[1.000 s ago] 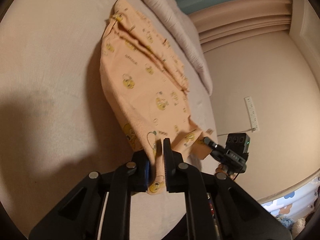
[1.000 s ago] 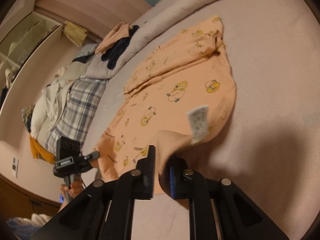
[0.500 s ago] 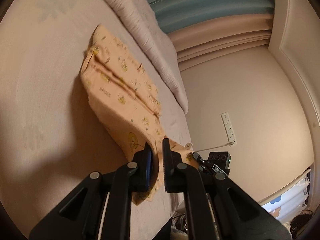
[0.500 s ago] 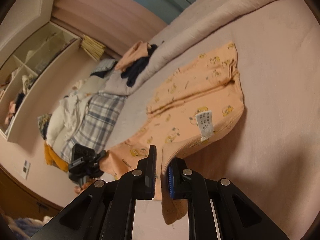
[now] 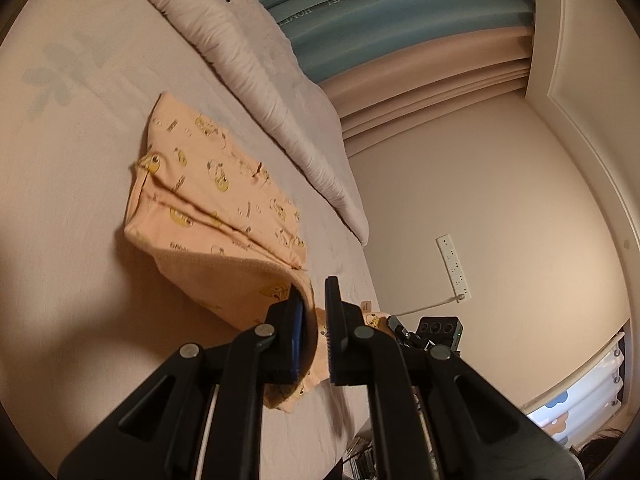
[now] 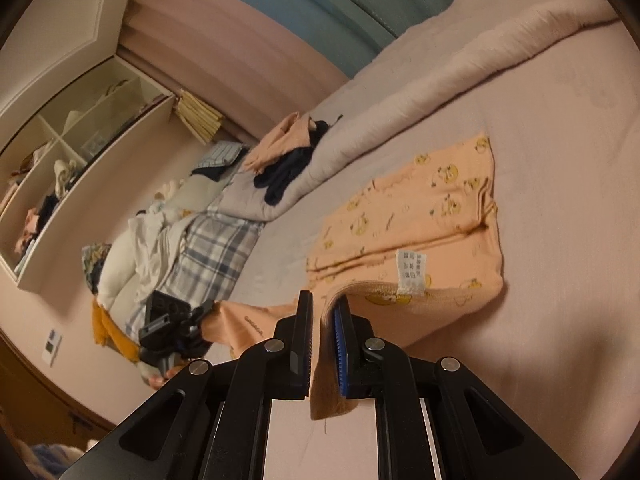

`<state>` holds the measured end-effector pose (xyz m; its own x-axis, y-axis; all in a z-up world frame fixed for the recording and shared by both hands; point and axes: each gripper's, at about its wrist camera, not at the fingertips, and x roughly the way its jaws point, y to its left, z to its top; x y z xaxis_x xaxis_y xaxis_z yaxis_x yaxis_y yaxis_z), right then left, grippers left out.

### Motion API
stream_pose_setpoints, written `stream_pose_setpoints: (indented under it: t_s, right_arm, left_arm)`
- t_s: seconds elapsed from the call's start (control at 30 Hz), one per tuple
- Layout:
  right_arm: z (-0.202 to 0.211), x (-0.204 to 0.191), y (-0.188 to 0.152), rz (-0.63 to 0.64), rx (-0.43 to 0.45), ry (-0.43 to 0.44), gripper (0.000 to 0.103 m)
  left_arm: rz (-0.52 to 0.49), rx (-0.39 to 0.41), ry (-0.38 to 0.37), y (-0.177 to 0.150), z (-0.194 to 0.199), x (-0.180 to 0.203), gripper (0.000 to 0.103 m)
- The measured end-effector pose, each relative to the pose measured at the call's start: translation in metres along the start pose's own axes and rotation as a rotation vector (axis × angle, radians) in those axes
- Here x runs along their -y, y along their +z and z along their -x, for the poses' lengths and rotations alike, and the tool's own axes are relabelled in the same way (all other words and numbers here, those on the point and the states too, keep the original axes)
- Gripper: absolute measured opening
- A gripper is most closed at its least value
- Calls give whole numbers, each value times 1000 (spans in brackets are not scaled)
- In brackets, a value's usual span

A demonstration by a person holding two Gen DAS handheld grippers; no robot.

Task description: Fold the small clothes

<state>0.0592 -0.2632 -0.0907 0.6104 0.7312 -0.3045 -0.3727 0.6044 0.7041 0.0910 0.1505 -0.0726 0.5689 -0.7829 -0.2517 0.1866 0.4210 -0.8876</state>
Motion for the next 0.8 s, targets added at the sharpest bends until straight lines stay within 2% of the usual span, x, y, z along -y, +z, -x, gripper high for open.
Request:
stream_pose_setpoints:
  t_s: [0.27, 0.8]
  right_arm:
    - [-3, 10, 6, -9, 9, -17, 13]
    - [-3, 19, 12, -29, 15, -47, 13]
  left_arm:
    - [-11, -1, 17, 21, -10, 0, 6]
    - [-1, -21, 27, 34, -18, -8, 6]
